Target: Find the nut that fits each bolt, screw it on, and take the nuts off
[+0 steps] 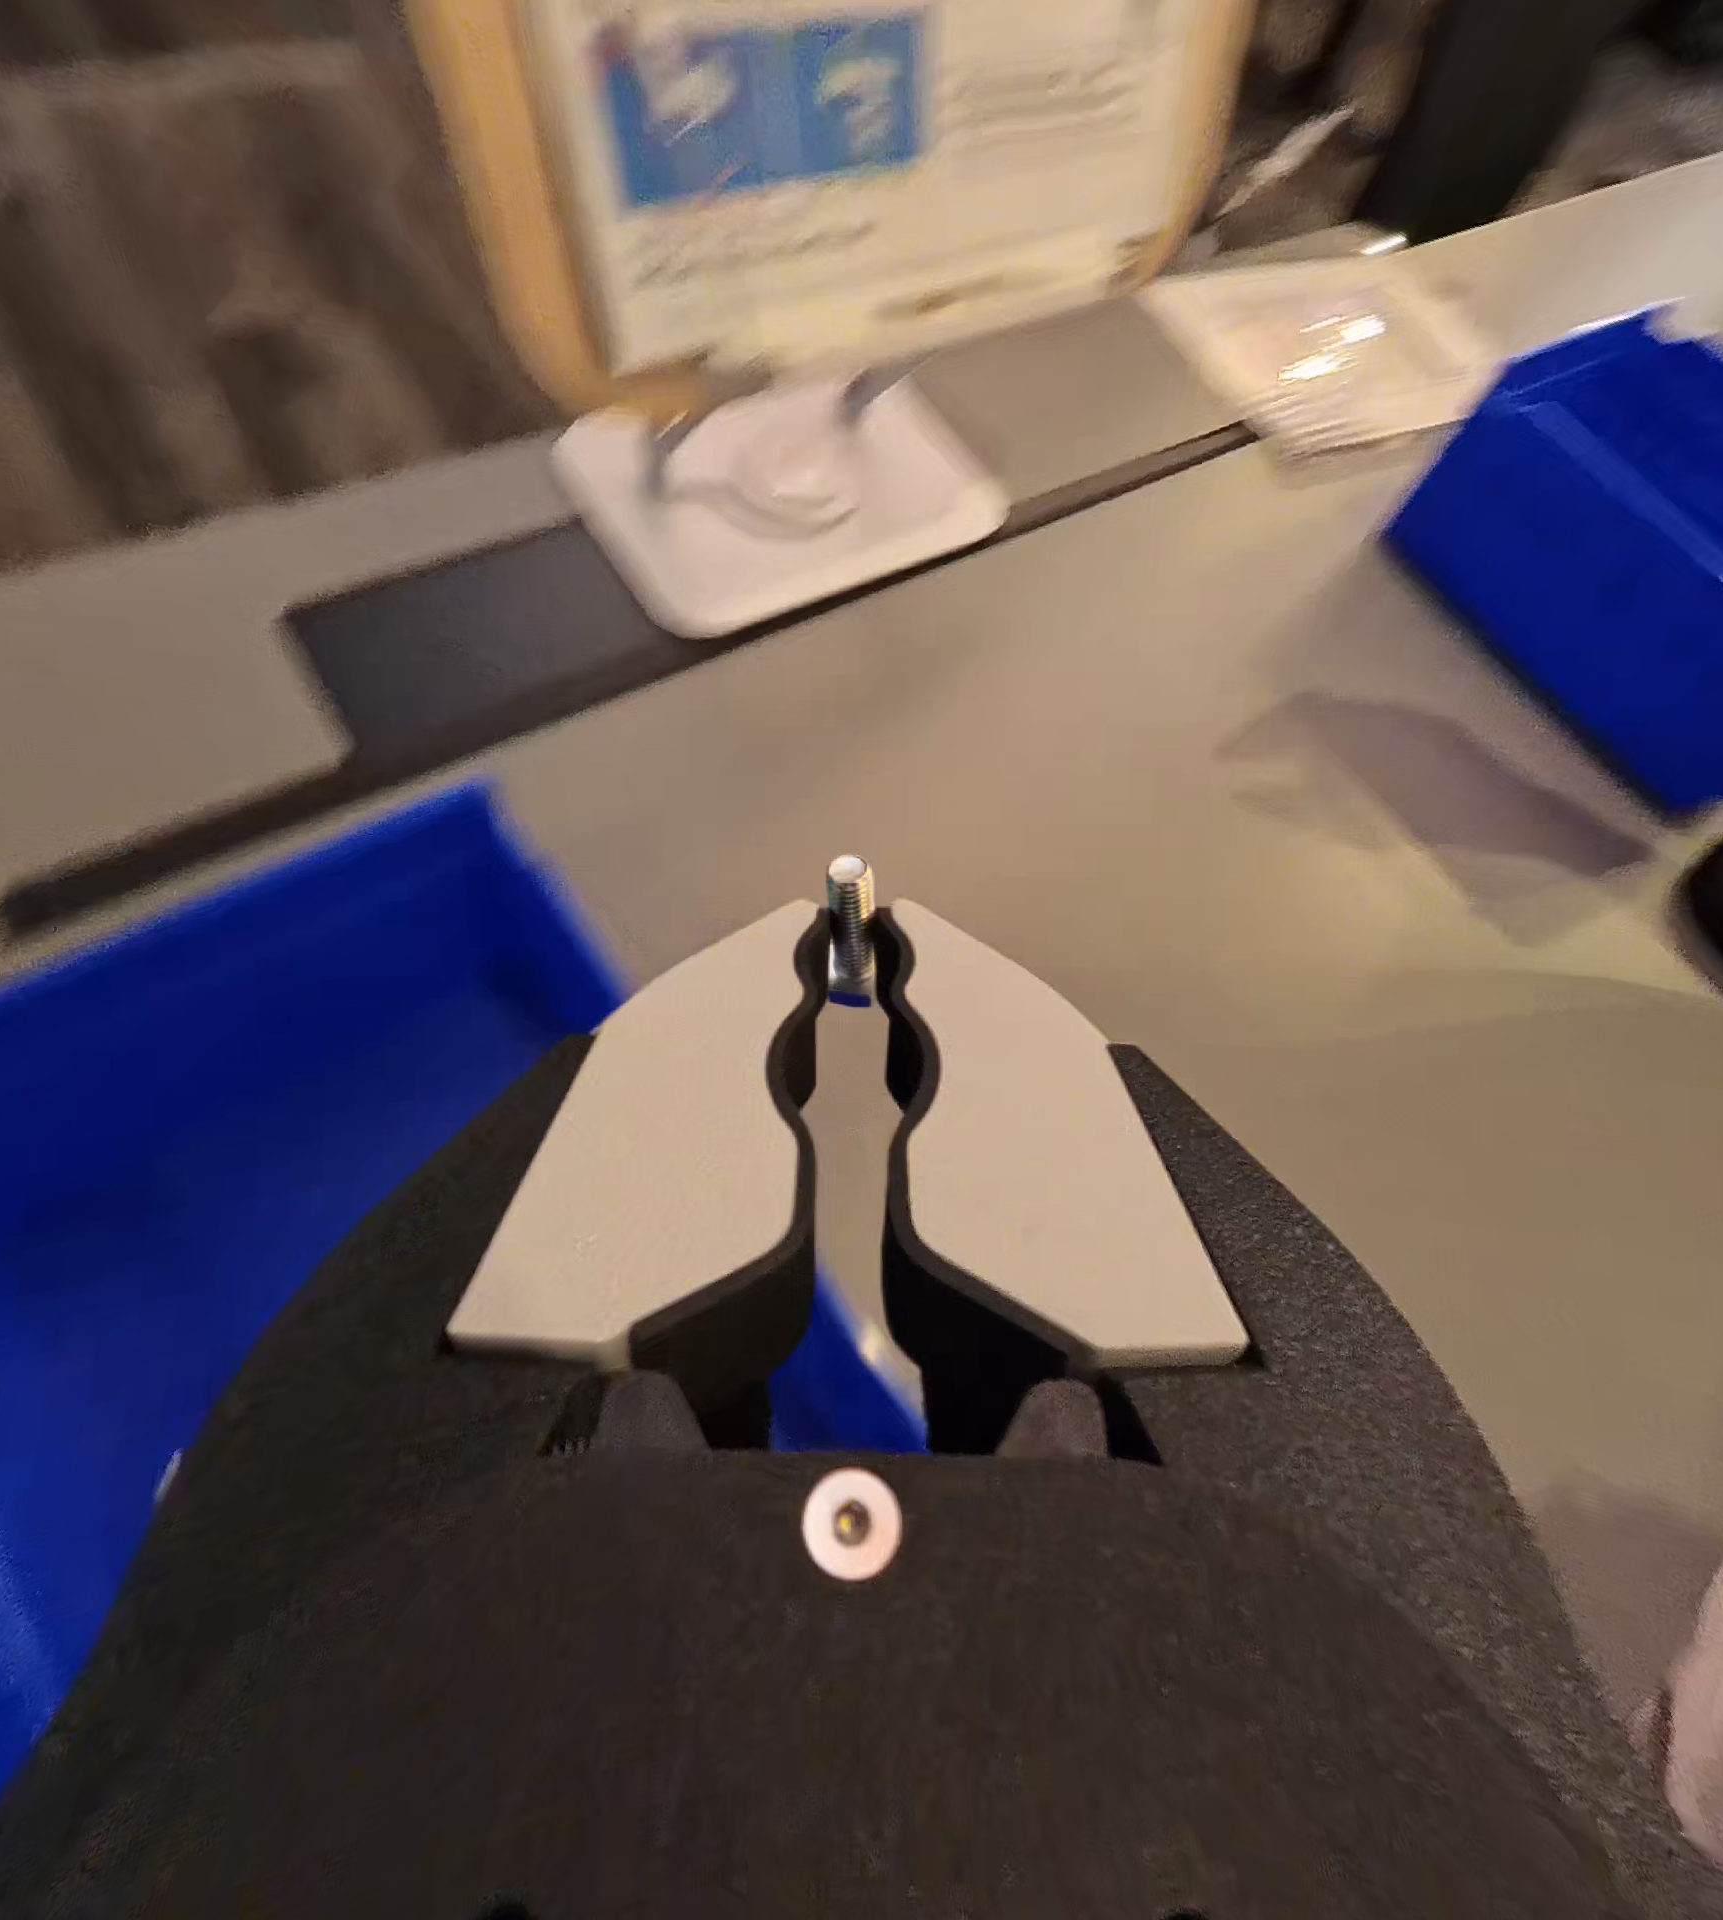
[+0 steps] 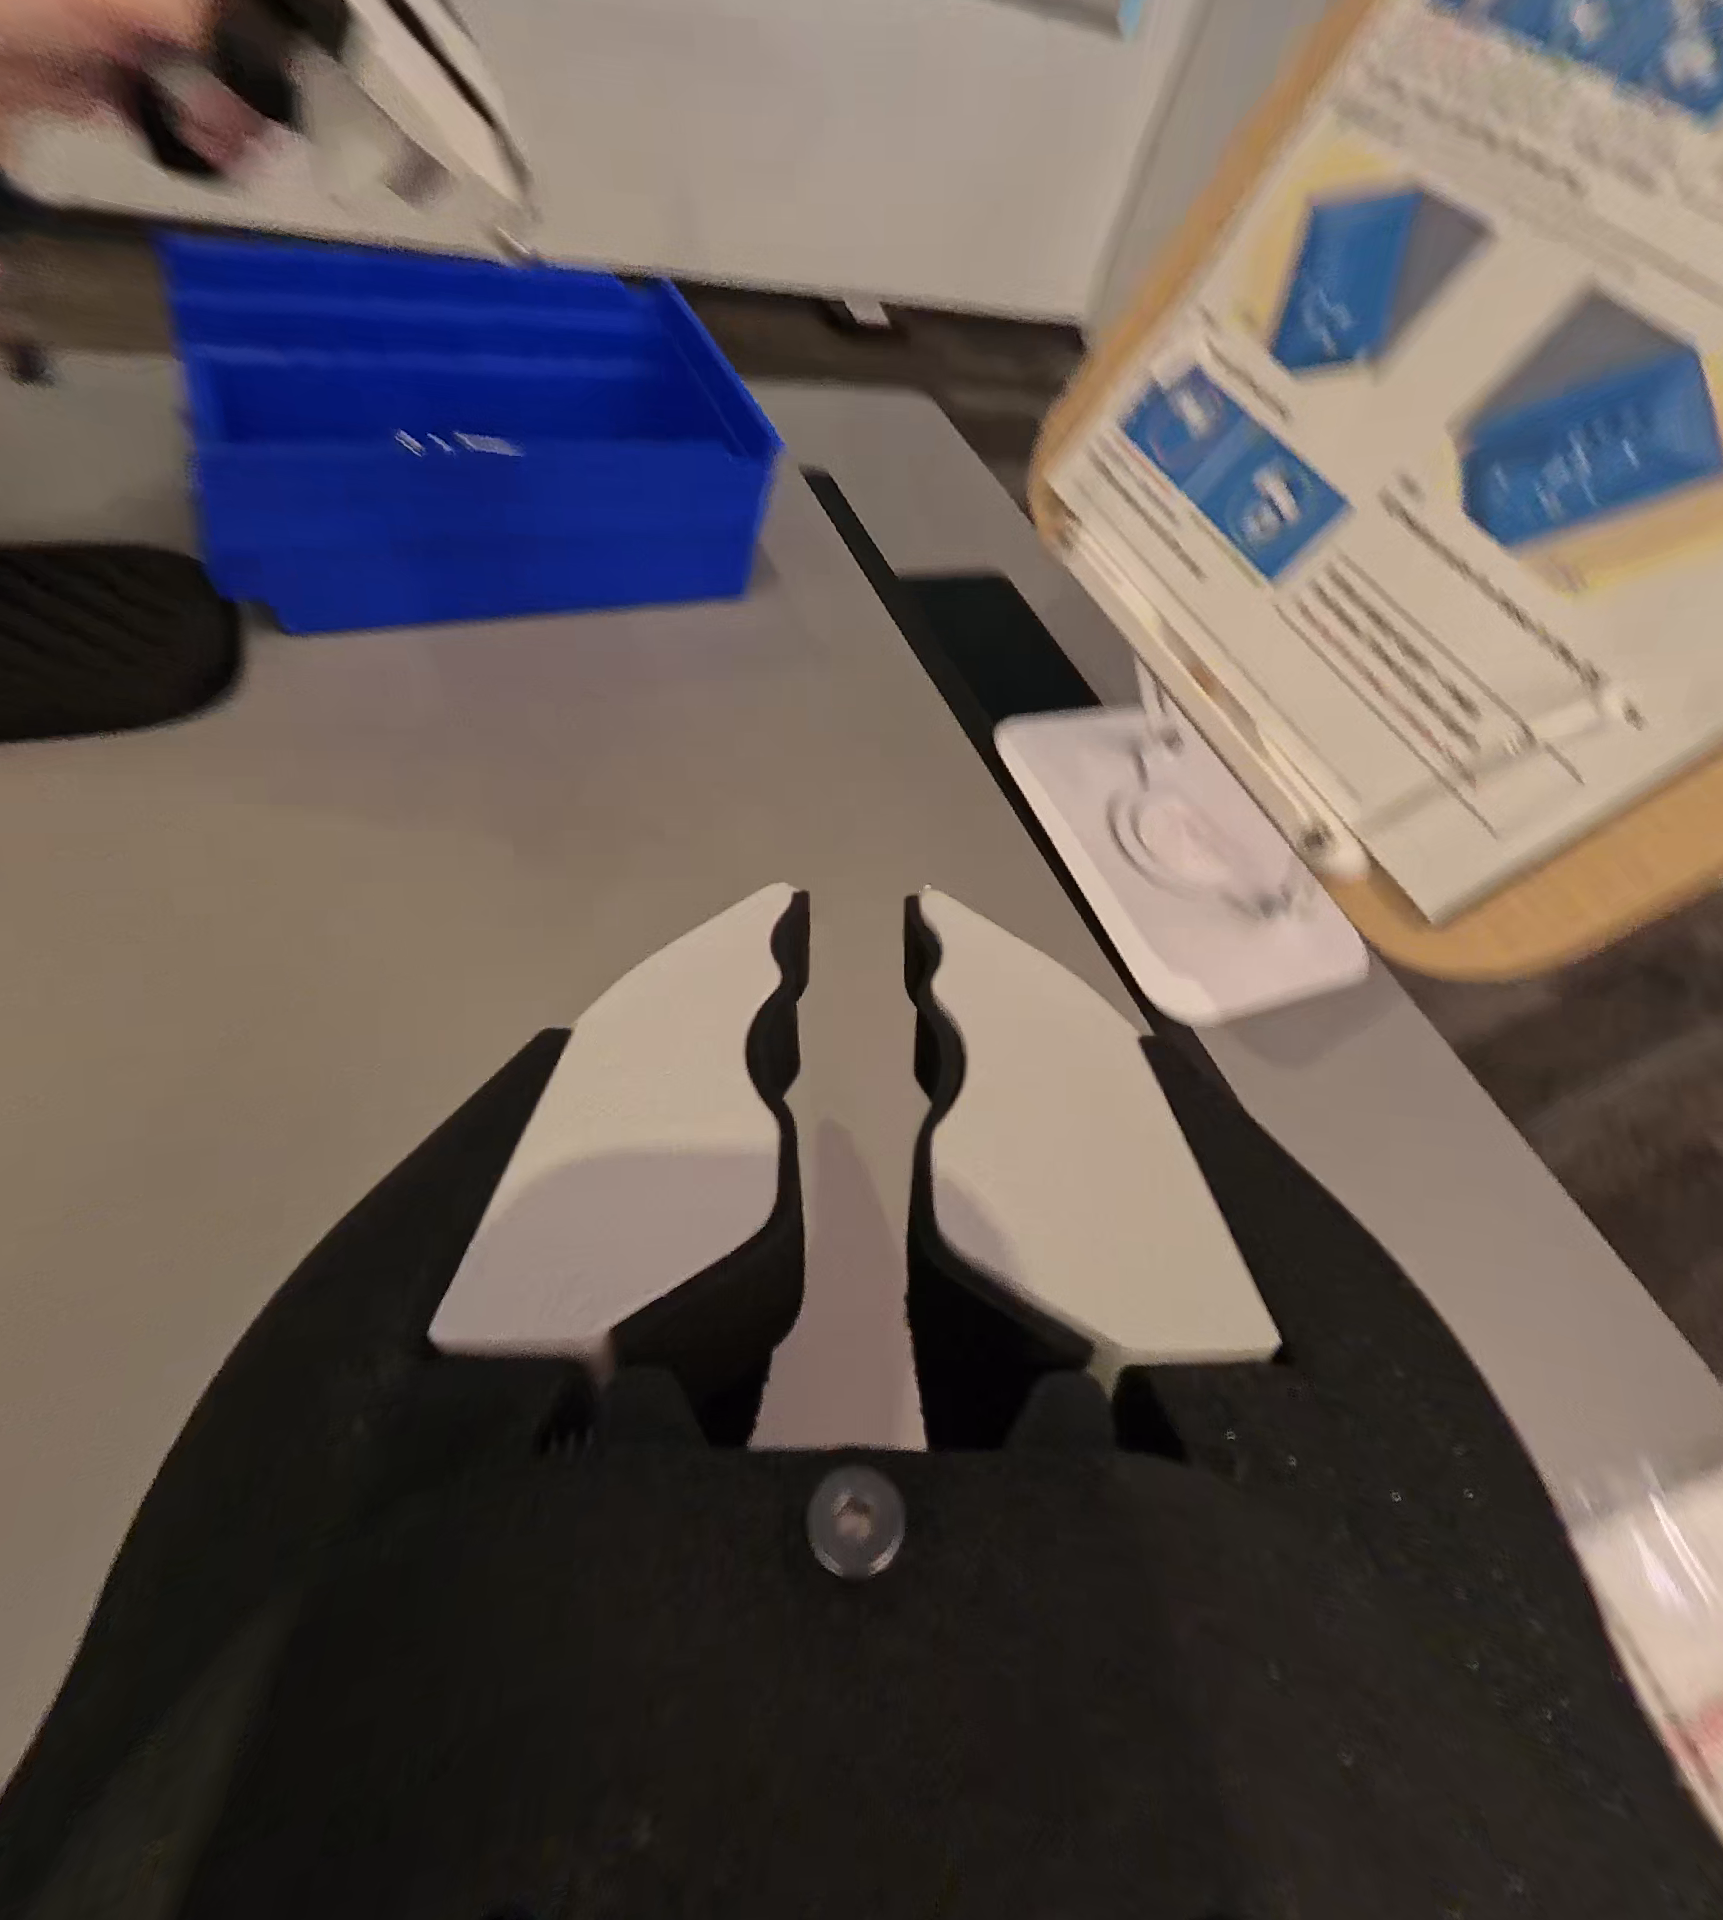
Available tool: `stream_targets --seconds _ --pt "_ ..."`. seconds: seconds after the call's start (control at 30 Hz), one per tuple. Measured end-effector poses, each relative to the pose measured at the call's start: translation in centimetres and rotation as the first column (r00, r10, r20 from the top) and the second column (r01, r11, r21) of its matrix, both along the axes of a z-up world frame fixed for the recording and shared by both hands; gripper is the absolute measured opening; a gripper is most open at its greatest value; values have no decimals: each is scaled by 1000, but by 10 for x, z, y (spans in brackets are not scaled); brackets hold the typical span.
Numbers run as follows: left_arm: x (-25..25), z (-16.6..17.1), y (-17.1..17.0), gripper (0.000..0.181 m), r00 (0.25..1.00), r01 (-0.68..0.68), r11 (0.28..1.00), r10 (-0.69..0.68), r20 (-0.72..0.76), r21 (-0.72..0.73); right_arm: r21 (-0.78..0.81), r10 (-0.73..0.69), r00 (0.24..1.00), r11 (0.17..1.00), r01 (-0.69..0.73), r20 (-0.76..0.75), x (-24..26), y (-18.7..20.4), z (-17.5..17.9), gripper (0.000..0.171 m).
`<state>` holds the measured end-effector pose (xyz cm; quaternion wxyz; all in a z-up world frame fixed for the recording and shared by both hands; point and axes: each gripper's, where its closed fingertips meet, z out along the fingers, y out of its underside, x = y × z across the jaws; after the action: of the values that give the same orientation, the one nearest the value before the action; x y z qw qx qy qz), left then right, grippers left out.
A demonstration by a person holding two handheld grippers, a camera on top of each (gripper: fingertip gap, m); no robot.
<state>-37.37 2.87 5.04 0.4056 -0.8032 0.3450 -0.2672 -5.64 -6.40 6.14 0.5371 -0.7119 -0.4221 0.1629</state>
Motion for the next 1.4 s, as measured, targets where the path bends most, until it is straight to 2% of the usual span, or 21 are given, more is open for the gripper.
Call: stream_targets --seconds 0.07,0.13,0.27,0.37,0.5,0.63,0.77,0.9,1.4 --pt "47 9 -16 7 983 167 983 -171 63 73 45 117 990 993 -114 -83 -27 -10 9 17" --pt "93 10 -38 7 935 322 938 -337 116 125 57 219 966 975 -213 -141 -50 -19 10 17" --pt "168 -14 -79 7 832 519 842 -537 140 148 -7 304 941 951 -309 -148 -77 -20 -18 23" --pt "198 -49 -85 7 830 542 815 -557 19 202 -70 348 918 928 -367 -190 -87 -17 -41 25" --pt "216 -73 -94 7 805 581 789 -593 1 200 -156 338 898 907 -390 -283 -95 -6 -67 29" --pt "220 -78 -94 7 795 589 784 -606 37 196 -176 354 910 902 -393 -216 -98 -1 -95 28" --pt "222 -85 -94 7 785 598 776 -618 49 199 -184 372 886 884 -429 -276 -102 -1 -104 29" --pt "223 -90 -95 7 780 605 775 -623 57 182 -213 364 898 883 -417 -248 -102 2 -119 28" --pt "227 -95 -110 7 738 662 725 -675 0 189 -191 472 841 829 -525 -264 -109 -16 -119 19"
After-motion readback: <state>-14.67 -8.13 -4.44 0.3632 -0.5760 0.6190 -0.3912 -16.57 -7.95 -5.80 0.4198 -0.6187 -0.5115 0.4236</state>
